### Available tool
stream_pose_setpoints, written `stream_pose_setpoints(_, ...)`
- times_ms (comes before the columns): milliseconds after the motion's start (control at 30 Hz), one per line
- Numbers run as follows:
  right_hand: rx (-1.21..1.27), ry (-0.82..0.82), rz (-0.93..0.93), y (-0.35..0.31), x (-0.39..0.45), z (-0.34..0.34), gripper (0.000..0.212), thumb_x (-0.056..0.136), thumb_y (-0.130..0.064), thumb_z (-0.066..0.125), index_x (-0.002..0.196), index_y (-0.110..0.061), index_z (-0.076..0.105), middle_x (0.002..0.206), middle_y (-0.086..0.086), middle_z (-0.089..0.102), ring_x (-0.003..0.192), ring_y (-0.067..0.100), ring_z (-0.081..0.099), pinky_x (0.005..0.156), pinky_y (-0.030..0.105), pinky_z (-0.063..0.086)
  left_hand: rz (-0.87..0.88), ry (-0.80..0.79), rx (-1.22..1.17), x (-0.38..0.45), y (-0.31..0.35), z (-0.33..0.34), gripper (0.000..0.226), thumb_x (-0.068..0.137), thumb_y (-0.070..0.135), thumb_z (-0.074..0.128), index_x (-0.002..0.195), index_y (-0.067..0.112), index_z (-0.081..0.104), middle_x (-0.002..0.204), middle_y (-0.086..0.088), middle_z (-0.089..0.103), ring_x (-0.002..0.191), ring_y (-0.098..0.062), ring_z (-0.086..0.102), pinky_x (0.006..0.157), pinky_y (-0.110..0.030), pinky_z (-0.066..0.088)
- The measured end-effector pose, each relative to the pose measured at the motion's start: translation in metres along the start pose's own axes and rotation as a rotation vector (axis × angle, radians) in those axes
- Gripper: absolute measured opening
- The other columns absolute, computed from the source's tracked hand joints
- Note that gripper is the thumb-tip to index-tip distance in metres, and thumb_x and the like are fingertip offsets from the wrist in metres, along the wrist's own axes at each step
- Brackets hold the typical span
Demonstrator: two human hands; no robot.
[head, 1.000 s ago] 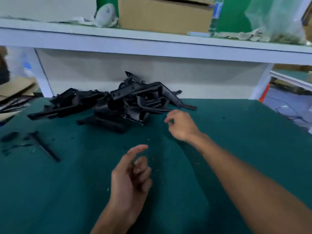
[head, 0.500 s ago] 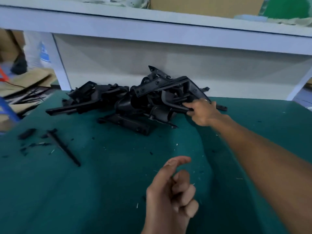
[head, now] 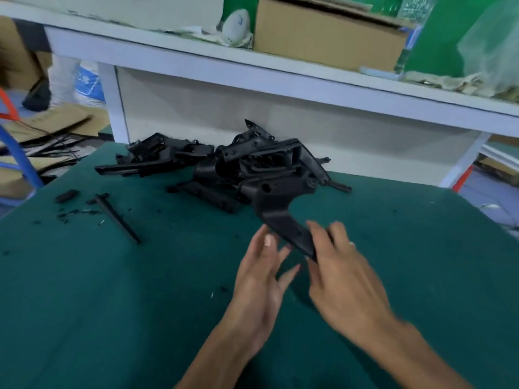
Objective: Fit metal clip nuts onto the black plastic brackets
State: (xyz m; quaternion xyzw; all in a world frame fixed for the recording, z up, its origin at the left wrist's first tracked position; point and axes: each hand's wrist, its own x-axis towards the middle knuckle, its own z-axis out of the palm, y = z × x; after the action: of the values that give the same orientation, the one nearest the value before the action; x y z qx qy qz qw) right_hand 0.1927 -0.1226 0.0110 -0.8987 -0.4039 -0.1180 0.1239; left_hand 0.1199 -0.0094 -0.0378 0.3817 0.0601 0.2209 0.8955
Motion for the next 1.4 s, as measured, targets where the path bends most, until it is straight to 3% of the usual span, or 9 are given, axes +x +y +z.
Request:
stream_pose_setpoints(100, 0.024, -0.131, 0.025, -0.026, -0.038, 0.001, 0.054, 0.097, -0.036, 0.053, 0.144, -0.025, 0.028, 0.109, -0.004, 0.028, 0.079, 0.022, 0.052, 0.062, 0.037, 0.044, -0.020, 0.024, -0.038, -0.005, 0.000, 0.004, 0.054, 0.092, 0.049, 0.057, 0.135, 0.017, 0.055, 0.139, -0.003, 0.062, 0.128, -0.022, 0.059, 0.105, -0.048, 0.047)
stream_pose_setpoints(233, 0.266, -0.302, -0.104, -0.033, -0.062, -0.007, 0.047, 0.095, -0.048, 0.056, 0.135, -0.025, 0.045, 0.126, -0.003, 0.047, 0.102, 0.024, 0.060, 0.084, 0.046, 0.054, -0.135, 0.164, -0.115, -0.006, 0.002, 0.003, 0.044, 0.092, 0.044, 0.056, 0.119, 0.010, 0.055, 0.119, -0.012, 0.071, 0.096, -0.027, 0.074, 0.082, -0.047, 0.061)
stream_pose_setpoints(333, 0.632, -0.174, -0.013, -0.011, -0.080, -0.018, 0.018, 0.098, -0.037, 0.064, 0.102, -0.024, 0.075, 0.092, -0.009, 0.070, 0.089, 0.007, 0.067, 0.081, 0.025, 0.052, -0.115, 0.169, -0.086, -0.008, 0.006, -0.005, 0.014, 0.100, 0.030, 0.055, 0.106, 0.017, 0.059, 0.091, 0.001, 0.074, 0.070, -0.013, 0.070, 0.047, -0.025, 0.052)
stream_pose_setpoints(400, 0.927, -0.058, 0.166, 0.012, -0.098, -0.027, 0.013, 0.097, -0.026, 0.067, 0.098, -0.024, 0.080, 0.086, -0.010, 0.076, 0.083, 0.000, 0.070, 0.077, 0.013, 0.050, -0.145, 0.113, -0.103, -0.010, 0.008, -0.008, 0.010, 0.099, 0.025, 0.058, 0.096, 0.016, 0.056, 0.081, 0.005, 0.066, 0.058, -0.009, 0.057, 0.039, -0.020, 0.039)
stream_pose_setpoints(600, 0.892, -0.297, 0.219, 0.056, -0.151, -0.027, 0.018, 0.079, -0.030, 0.075, 0.095, -0.034, 0.082, 0.094, -0.005, 0.069, 0.082, 0.008, 0.062, 0.071, 0.016, 0.045, -0.258, -0.041, 0.055, -0.012, 0.003, -0.006, 0.015, 0.100, 0.023, 0.059, 0.093, 0.011, 0.054, 0.086, 0.003, 0.066, 0.054, -0.008, 0.041, 0.041, -0.020, 0.034)
stream_pose_setpoints(733, 0.792, -0.291, 0.210, 0.048, -0.159, -0.021, 0.018, 0.077, -0.045, 0.076, 0.093, -0.040, 0.081, 0.091, -0.009, 0.066, 0.075, 0.010, 0.062, 0.062, 0.013, 0.043, -0.337, -0.131, 0.174, -0.014, 0.000, -0.003, 0.014, 0.102, 0.022, 0.057, 0.100, 0.008, 0.053, 0.092, -0.002, 0.064, 0.053, -0.010, 0.037, 0.045, -0.021, 0.034)
stream_pose_setpoints(1100, 0.605, -0.341, 0.040, 0.047, -0.155, -0.010, 0.027, 0.086, -0.014, 0.080, 0.079, -0.034, 0.062, 0.088, -0.010, 0.064, 0.082, 0.016, 0.061, 0.067, 0.022, 0.044, -0.356, -0.182, 0.172, -0.010, -0.005, -0.006, 0.013, 0.097, 0.013, 0.058, 0.108, 0.007, 0.058, 0.086, -0.007, 0.064, 0.065, -0.015, 0.047, 0.056, -0.027, 0.042)
stream_pose_setpoints(1200, 0.700, -0.260, 0.099, 0.052, -0.157, -0.003, 0.024, 0.090, -0.012, 0.074, 0.080, -0.032, 0.064, 0.081, -0.002, 0.065, 0.073, 0.018, 0.060, 0.065, 0.029, 0.048, -0.364, -0.186, 0.166, -0.009, -0.005, -0.007, 0.007, 0.098, 0.012, 0.058, 0.102, 0.009, 0.062, 0.086, -0.007, 0.064, 0.064, -0.014, 0.046, 0.057, -0.027, 0.043)
stream_pose_setpoints(1400, 1.348, -0.046, 0.463, 0.064, -0.124, 0.010, 0.004, 0.089, -0.019, 0.062, 0.086, -0.018, 0.064, 0.075, 0.021, 0.069, 0.050, 0.023, 0.052, 0.042, 0.022, 0.035, -0.355, -0.250, 0.190, -0.011, -0.006, -0.009, 0.007, 0.098, 0.013, 0.057, 0.102, 0.009, 0.062, 0.085, -0.007, 0.063, 0.063, -0.014, 0.042, 0.058, -0.027, 0.041)
